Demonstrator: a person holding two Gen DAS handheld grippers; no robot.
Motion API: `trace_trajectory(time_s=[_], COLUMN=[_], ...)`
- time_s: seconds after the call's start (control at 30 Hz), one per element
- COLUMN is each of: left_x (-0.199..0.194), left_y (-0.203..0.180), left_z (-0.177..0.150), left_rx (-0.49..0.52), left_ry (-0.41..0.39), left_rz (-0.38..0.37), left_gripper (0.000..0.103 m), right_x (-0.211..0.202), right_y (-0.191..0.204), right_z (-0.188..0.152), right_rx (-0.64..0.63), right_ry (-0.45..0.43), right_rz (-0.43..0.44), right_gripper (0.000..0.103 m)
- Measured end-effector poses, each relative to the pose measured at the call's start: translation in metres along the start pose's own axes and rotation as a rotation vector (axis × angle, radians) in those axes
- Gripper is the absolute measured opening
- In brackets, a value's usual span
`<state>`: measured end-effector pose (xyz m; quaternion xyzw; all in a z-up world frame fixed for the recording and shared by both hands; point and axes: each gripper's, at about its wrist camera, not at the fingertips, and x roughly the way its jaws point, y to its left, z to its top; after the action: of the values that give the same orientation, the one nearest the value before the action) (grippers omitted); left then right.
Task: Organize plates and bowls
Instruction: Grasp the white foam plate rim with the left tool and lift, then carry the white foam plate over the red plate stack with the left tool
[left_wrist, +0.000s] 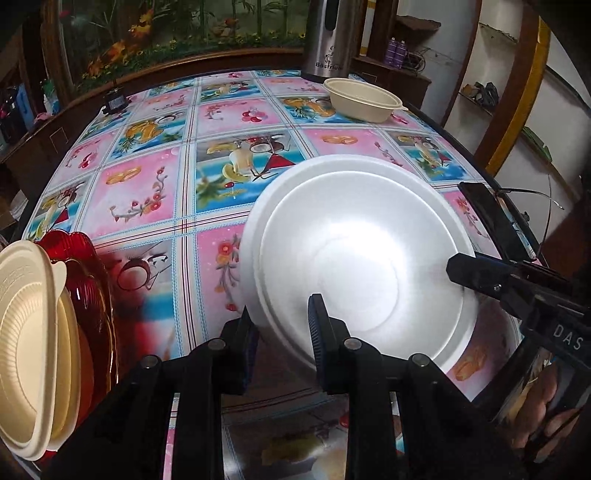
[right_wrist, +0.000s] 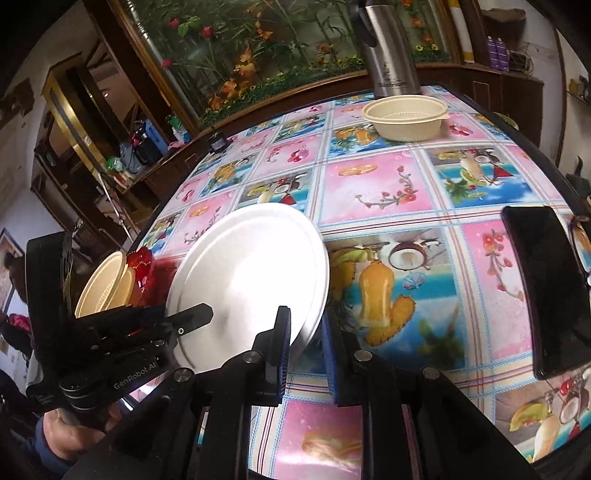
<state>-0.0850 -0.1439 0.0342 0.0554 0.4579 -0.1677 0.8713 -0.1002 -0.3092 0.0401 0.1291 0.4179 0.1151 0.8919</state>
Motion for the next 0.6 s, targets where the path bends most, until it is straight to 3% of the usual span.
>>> trace_trajectory(time_s=[0.6], left_x=[-0.0086], left_y=[-0.0098], left_z=[-0.0029], left_rx=[0.053], left_ry=[-0.080], left_rz=[0.041], left_gripper=[0.023], right_x=[-0.0035], right_y=[0.0009], right_z=[0.0021], right_rx=[0.008], right_ry=[-0.036], right_rz=[-0.005], right_gripper=[0.018])
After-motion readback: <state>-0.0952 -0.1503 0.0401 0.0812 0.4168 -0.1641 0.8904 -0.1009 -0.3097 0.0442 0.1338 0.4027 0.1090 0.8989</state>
